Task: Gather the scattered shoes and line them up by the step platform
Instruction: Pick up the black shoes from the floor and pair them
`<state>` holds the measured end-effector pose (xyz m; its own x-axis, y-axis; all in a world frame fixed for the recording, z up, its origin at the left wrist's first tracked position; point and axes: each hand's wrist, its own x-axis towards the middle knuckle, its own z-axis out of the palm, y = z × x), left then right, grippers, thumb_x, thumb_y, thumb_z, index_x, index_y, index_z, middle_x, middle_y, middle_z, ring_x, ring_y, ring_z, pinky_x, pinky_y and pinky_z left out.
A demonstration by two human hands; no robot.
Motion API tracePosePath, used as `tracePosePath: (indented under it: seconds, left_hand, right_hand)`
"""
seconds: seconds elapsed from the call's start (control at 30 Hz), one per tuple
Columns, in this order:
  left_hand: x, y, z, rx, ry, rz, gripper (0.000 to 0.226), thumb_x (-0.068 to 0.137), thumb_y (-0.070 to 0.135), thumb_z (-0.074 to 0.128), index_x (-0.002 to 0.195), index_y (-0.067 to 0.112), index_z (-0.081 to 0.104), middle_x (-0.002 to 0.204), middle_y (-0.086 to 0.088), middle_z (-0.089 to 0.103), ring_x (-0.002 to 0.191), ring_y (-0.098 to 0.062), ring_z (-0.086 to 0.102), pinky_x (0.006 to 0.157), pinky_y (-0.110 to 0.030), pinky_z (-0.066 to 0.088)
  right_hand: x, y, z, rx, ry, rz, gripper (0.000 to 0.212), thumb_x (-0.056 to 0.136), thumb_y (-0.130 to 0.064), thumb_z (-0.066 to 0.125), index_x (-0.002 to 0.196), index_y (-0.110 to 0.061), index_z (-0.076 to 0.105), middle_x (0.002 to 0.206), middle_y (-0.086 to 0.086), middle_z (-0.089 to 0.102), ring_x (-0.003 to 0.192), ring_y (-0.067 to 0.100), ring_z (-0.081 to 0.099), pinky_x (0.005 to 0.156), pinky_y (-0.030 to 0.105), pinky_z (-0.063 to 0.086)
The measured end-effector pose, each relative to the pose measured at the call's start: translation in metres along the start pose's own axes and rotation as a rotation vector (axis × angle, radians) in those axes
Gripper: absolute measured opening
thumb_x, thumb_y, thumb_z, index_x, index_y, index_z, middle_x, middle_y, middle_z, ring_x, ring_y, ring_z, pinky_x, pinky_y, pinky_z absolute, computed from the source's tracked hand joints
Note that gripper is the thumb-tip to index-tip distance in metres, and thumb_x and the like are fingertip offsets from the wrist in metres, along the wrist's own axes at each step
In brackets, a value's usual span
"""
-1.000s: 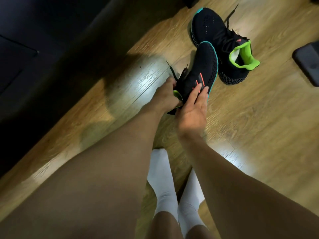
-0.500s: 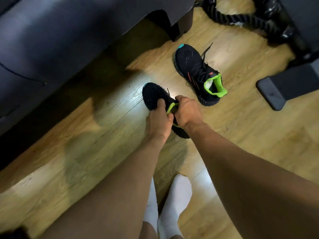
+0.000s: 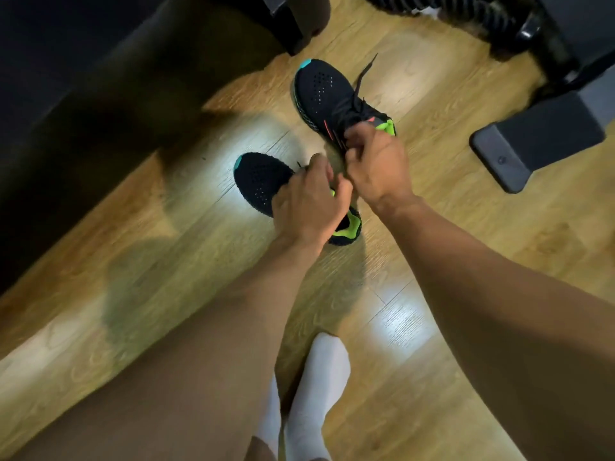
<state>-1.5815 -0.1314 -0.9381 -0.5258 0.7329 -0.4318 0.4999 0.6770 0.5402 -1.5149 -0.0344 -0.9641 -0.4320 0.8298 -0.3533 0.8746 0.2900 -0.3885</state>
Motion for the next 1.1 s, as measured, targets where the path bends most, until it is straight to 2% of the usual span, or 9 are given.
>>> tracePosePath:
  seconds: [0.17, 0.3, 0.43, 0.6, 0.77, 0.9, 0.97, 1.03, 1.1]
  left_hand:
    - [0.060, 0.039, 0.015, -0.146, -0.181, -0.209, 0.034, 0.093, 0.038, 0.053, 0.115, 0.012, 0.054, 0.114, -0.009, 0.059, 0.102, -0.029, 0.058, 0.072, -0.034, 0.042]
    - [0.079, 0.045, 0.027, -0.107, -0.160, -0.224, 0.044, 0.087, 0.035, 0.063, 0.120, 0.011, 0.048, 0.119, -0.008, 0.058, 0.106, -0.029, 0.058, 0.070, -0.033, 0.039]
    - [0.073, 0.033, 0.029, -0.036, -0.199, -0.209, 0.043, 0.088, 0.038, 0.063, 0.120, 0.012, 0.049, 0.120, -0.007, 0.056, 0.106, -0.028, 0.056, 0.074, -0.034, 0.040]
    - [0.058, 0.029, 0.026, -0.054, -0.213, -0.263, 0.028, 0.094, 0.030, 0.056, 0.114, 0.011, 0.055, 0.118, -0.009, 0.060, 0.105, -0.029, 0.057, 0.088, -0.038, 0.048]
    - [0.003, 0.004, 0.020, 0.181, -0.141, -0.167, 0.032, 0.091, 0.037, 0.059, 0.113, 0.015, 0.061, 0.122, -0.008, 0.054, 0.115, -0.029, 0.044, 0.094, -0.040, 0.036]
    - [-0.053, -0.031, 0.012, -0.024, 0.059, -0.271, 0.053, 0.082, 0.040, 0.067, 0.127, 0.019, 0.047, 0.123, -0.006, 0.049, 0.113, -0.025, 0.048, 0.091, -0.036, 0.041]
    - [-0.072, -0.040, 0.015, -0.170, -0.012, -0.460, 0.070, 0.081, 0.041, 0.070, 0.136, 0.014, 0.035, 0.127, -0.009, 0.045, 0.112, -0.027, 0.050, 0.089, -0.036, 0.044]
    - [-0.075, -0.048, 0.032, -0.326, -0.175, -0.615, 0.062, 0.084, 0.042, 0.067, 0.130, 0.011, 0.040, 0.123, -0.013, 0.051, 0.106, -0.032, 0.058, 0.088, -0.035, 0.050]
    - [-0.059, -0.052, 0.048, -0.463, -0.227, -0.722, 0.048, 0.088, 0.043, 0.062, 0.117, 0.008, 0.048, 0.113, -0.014, 0.061, 0.093, -0.034, 0.067, 0.083, -0.040, 0.057]
  right_hand:
    - [0.025, 0.006, -0.017, -0.008, 0.237, 0.137, 0.048, 0.088, -0.009, 0.052, 0.135, -0.014, 0.045, 0.129, 0.008, 0.048, 0.116, 0.024, 0.047, 0.101, 0.032, 0.040]
    - [0.056, 0.022, -0.016, 0.067, -0.083, 0.340, 0.042, 0.092, -0.014, 0.048, 0.134, -0.009, 0.048, 0.131, 0.012, 0.056, 0.119, 0.027, 0.052, 0.098, 0.031, 0.042]
    - [0.058, 0.025, -0.013, 0.158, -0.208, 0.285, 0.042, 0.092, -0.013, 0.050, 0.134, -0.016, 0.051, 0.128, 0.006, 0.060, 0.120, 0.023, 0.054, 0.104, 0.028, 0.042]
    - [0.029, 0.030, -0.010, 0.002, -0.153, 0.178, 0.034, 0.088, -0.012, 0.062, 0.120, -0.023, 0.061, 0.094, -0.004, 0.063, 0.089, 0.013, 0.060, 0.066, 0.010, 0.037]
    - [-0.008, 0.019, 0.001, -0.175, -0.316, 0.021, 0.040, 0.084, -0.022, 0.069, 0.122, -0.025, 0.058, 0.101, 0.001, 0.070, 0.085, 0.019, 0.066, 0.070, 0.021, 0.049]
    - [-0.024, 0.010, 0.003, -0.415, -0.328, 0.054, 0.052, 0.094, -0.028, 0.053, 0.143, -0.029, 0.036, 0.079, 0.002, 0.058, 0.060, 0.014, 0.050, 0.049, 0.022, 0.038]
    - [-0.024, 0.011, 0.008, -0.373, -0.330, 0.094, 0.050, 0.094, -0.027, 0.053, 0.142, -0.027, 0.039, 0.096, 0.004, 0.064, 0.074, 0.015, 0.058, 0.059, 0.018, 0.040]
    - [-0.023, 0.015, 0.013, -0.394, -0.339, 0.173, 0.048, 0.095, -0.026, 0.053, 0.141, -0.021, 0.040, 0.125, 0.007, 0.059, 0.103, 0.020, 0.061, 0.072, 0.020, 0.042]
    - [-0.024, 0.018, 0.016, -0.438, -0.337, 0.213, 0.045, 0.098, -0.021, 0.046, 0.141, -0.011, 0.037, 0.131, 0.011, 0.053, 0.113, 0.023, 0.058, 0.082, 0.024, 0.047]
